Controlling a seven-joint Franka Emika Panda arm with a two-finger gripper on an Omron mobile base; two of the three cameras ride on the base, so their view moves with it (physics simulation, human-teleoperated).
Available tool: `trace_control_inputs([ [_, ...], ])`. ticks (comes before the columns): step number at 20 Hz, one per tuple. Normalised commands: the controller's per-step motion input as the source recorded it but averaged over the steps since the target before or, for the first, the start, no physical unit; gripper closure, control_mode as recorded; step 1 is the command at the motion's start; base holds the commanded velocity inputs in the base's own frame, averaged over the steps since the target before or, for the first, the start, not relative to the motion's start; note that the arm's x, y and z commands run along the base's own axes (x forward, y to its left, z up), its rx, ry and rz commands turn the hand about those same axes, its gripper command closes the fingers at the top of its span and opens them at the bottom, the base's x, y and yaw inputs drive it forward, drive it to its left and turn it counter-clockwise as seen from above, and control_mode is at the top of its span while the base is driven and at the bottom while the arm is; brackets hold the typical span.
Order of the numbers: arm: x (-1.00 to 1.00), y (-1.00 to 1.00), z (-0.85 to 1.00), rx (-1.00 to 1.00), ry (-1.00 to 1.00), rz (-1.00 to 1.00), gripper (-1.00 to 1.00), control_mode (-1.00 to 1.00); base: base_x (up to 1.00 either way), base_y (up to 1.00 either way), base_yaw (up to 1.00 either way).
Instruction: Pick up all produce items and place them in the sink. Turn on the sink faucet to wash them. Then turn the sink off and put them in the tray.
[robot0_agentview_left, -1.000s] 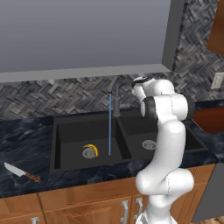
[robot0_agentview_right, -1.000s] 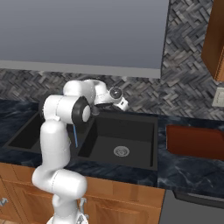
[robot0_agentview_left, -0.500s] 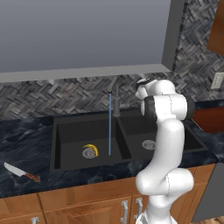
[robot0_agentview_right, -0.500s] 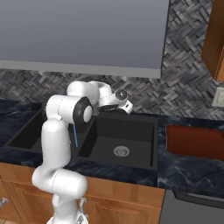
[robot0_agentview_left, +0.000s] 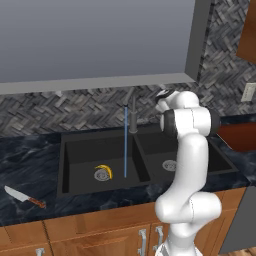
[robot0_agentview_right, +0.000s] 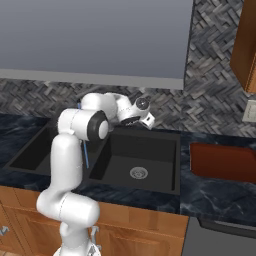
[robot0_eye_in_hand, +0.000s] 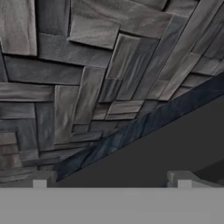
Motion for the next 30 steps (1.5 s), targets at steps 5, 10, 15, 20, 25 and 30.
trace_control_inputs([
  [5, 0.00, -0.19, -0.04, 0.00, 0.00, 0.00, -1.00, -1.00, 0.00, 0.00, 0.00],
  [10, 0.00, -0.01, -0.47, 0.00, 0.02, 0.00, -1.00, -1.00, 0.00, 0.00, 0.00],
  [15, 0.00, 0.00, -0.65, 0.00, 0.07, 0.01, -1.00, -1.00, 0.00, 0.00, 0.00],
  [20, 0.01, 0.00, -0.24, 0.00, 0.01, 0.00, -1.00, -1.00, 0.00, 0.00, 0.00],
  [25, 0.05, 0.00, -0.09, 0.00, 0.00, 0.00, -1.00, -1.00, 0.00, 0.00, 0.00],
  [30, 0.00, 0.04, -0.15, 0.00, 0.00, 0.00, -1.00, -1.00, 0.00, 0.00, 0.00],
])
